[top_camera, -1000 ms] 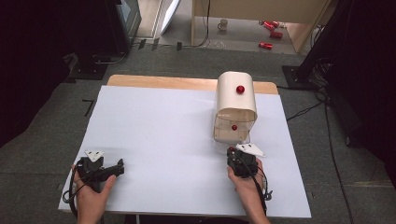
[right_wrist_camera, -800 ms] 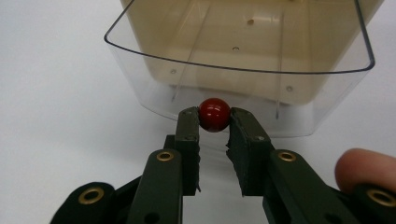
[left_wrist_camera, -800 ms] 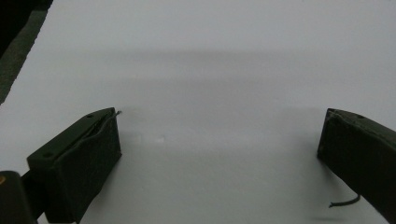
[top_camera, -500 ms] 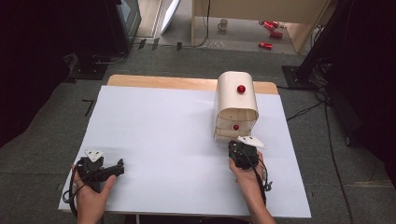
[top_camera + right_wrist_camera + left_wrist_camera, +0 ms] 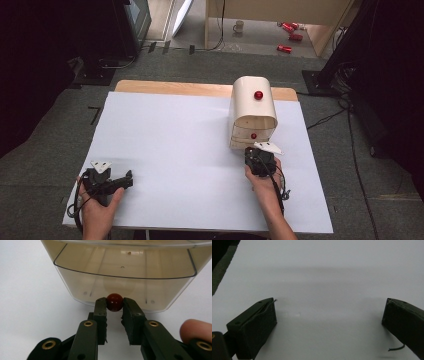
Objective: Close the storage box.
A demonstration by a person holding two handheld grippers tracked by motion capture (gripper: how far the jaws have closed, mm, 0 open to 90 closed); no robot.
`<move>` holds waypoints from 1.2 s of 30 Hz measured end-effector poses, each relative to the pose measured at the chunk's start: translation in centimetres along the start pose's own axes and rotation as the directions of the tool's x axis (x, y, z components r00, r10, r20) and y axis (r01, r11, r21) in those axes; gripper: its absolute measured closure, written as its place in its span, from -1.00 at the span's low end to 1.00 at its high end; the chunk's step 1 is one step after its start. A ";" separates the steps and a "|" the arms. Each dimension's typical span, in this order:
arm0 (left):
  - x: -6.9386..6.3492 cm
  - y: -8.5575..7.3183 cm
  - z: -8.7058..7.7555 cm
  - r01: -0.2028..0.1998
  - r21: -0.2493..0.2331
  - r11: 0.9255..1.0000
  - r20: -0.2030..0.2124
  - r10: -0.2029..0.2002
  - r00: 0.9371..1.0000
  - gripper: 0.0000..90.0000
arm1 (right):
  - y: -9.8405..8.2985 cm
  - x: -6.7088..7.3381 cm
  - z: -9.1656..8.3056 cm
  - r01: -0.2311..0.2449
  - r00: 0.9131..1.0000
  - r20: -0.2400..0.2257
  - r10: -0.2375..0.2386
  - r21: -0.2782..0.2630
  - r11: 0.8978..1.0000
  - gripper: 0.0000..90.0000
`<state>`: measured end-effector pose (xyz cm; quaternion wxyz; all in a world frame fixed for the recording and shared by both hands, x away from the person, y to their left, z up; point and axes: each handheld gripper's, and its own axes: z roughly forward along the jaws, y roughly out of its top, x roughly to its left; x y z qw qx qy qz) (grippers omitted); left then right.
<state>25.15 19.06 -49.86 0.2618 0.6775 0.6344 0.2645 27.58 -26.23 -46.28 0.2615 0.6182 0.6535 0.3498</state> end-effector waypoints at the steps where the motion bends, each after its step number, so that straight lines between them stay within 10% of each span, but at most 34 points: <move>1: 0.0 0.0 0.0 0.000 0.000 1.000 0.000 0.000 1.000 -1.00 | 0.0 -0.1 0.0 0.001 1.000 -0.002 -0.001 -0.001 1.000 0.66; 4: 0.0 0.0 0.0 -0.001 0.001 1.000 0.000 0.001 1.000 -1.00 | -0.1 -0.3 0.0 0.004 1.000 -0.017 -0.004 -0.001 1.000 0.61; 7: 0.0 0.0 0.0 -0.001 0.001 1.000 0.000 0.001 1.000 -1.00 | -0.3 -0.6 0.0 -0.004 0.999 -0.034 0.004 0.012 1.000 0.09; 16: 0.0 0.0 0.0 -0.001 0.001 1.000 0.000 0.001 1.000 -1.00 | -1.2 -2.0 -0.8 -0.019 0.999 -0.047 0.020 0.013 1.000 -0.62; 36: 0.0 0.0 0.0 0.000 -0.001 1.000 -0.001 0.000 1.000 -1.00 | -4.5 -8.2 -4.8 -0.032 0.999 0.023 0.031 0.029 0.999 -0.75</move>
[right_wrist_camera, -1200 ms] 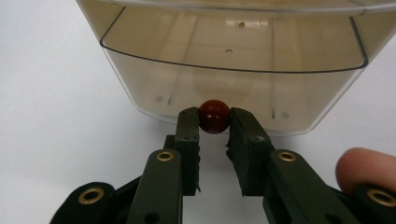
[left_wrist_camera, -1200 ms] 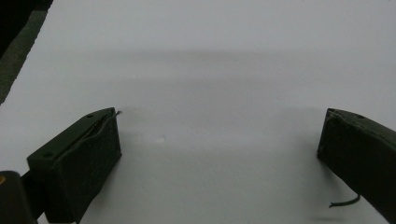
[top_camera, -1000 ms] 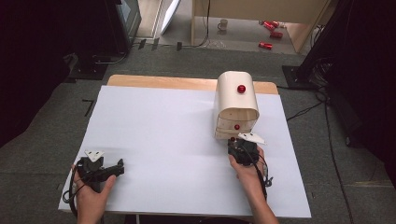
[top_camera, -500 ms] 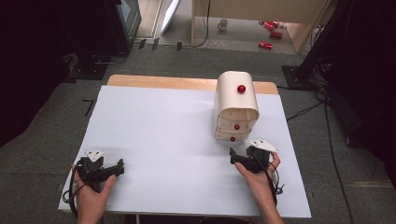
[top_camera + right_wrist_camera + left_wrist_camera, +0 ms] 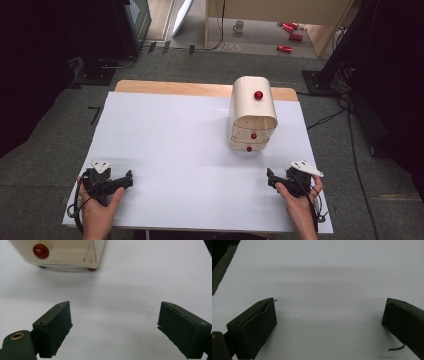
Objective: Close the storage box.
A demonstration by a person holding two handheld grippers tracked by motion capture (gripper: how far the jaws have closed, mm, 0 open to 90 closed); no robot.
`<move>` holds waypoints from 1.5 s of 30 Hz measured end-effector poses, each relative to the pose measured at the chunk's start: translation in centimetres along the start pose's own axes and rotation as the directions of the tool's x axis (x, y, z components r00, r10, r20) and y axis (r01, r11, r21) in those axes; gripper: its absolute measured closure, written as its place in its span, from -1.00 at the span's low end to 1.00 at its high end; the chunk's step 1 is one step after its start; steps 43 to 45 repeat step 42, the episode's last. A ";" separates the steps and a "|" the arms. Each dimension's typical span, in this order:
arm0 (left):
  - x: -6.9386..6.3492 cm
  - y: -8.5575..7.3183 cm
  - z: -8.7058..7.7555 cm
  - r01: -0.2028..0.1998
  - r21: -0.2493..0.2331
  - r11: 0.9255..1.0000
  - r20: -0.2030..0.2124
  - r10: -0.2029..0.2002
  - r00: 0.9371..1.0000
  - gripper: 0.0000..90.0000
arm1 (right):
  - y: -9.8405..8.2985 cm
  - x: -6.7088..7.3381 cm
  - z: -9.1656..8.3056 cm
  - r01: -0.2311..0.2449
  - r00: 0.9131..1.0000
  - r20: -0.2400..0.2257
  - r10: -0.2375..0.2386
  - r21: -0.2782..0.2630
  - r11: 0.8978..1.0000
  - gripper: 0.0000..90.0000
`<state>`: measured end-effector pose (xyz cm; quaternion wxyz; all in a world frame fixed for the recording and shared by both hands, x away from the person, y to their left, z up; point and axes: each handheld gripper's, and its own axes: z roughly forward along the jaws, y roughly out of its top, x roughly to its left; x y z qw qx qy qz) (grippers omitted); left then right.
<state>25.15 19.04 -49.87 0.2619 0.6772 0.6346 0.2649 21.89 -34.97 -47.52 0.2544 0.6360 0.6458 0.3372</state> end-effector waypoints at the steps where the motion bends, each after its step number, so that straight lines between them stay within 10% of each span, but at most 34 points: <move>1: 0.0 0.0 0.0 -0.001 0.001 1.000 0.000 0.001 1.000 -1.00 | -0.2 -0.3 -0.2 -0.002 1.000 0.002 0.002 0.002 1.000 -0.74; 23: 0.0 0.0 0.0 0.000 0.000 1.000 0.000 0.000 1.000 -1.00 | -3.8 -4.4 -2.1 0.034 0.998 0.055 -0.038 0.083 0.996 -0.73; 45: 0.0 0.0 0.0 0.001 0.001 1.000 0.001 -0.001 1.000 -1.00 | -4.0 -4.6 -1.9 0.070 0.997 0.030 -0.072 0.075 0.995 -0.70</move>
